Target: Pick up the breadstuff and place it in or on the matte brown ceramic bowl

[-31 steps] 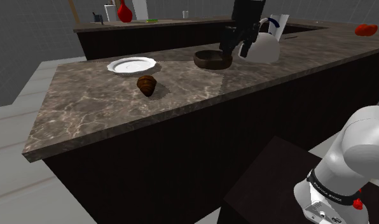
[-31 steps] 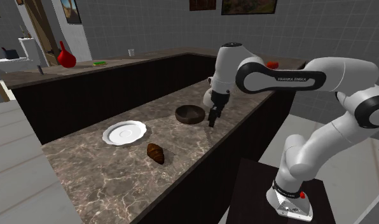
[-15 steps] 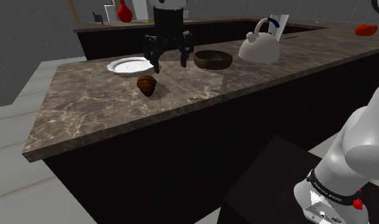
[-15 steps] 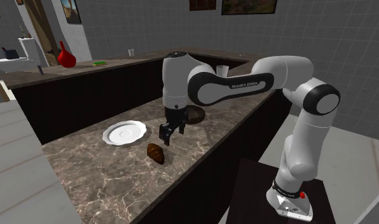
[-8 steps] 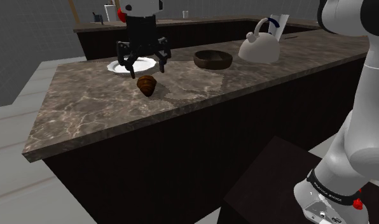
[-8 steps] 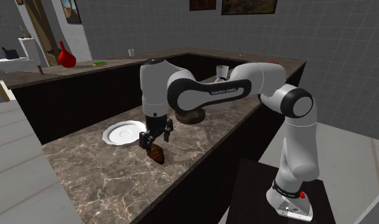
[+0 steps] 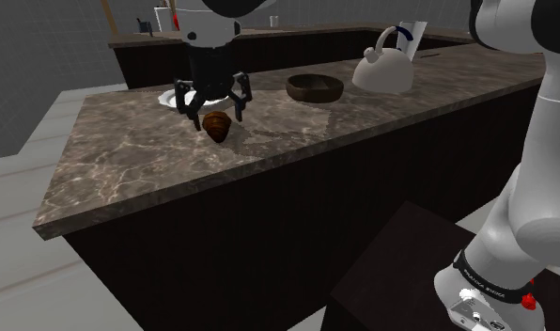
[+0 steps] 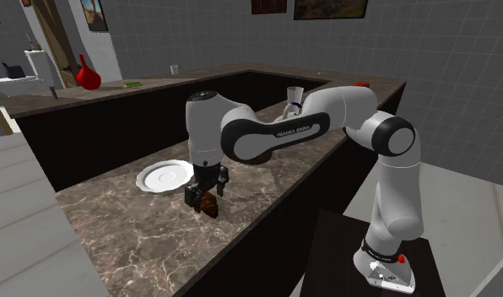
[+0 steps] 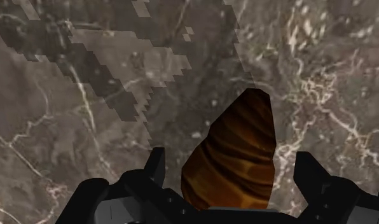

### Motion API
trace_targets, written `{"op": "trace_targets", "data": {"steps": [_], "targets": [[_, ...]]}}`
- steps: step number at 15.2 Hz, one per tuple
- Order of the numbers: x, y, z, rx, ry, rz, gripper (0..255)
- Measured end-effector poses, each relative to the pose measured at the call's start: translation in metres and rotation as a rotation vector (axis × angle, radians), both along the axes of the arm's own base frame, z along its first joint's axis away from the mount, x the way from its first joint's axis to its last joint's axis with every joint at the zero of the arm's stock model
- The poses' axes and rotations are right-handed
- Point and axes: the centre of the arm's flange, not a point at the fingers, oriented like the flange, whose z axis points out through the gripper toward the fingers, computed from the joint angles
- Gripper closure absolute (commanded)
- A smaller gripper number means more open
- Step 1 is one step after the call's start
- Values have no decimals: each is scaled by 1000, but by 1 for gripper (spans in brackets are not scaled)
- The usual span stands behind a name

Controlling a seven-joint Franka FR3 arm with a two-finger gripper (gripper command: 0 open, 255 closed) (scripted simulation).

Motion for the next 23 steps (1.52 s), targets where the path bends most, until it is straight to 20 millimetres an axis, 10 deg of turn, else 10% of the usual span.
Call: {"op": "trace_targets", "data": {"steps": [4, 5, 15, 23], "targets": [[0, 0, -1, 0, 0, 0, 0], [0, 0, -1, 0, 0, 0, 255], [0, 0, -1, 0, 0, 0, 255], [0, -1, 35, 0, -1, 0, 255]]}}
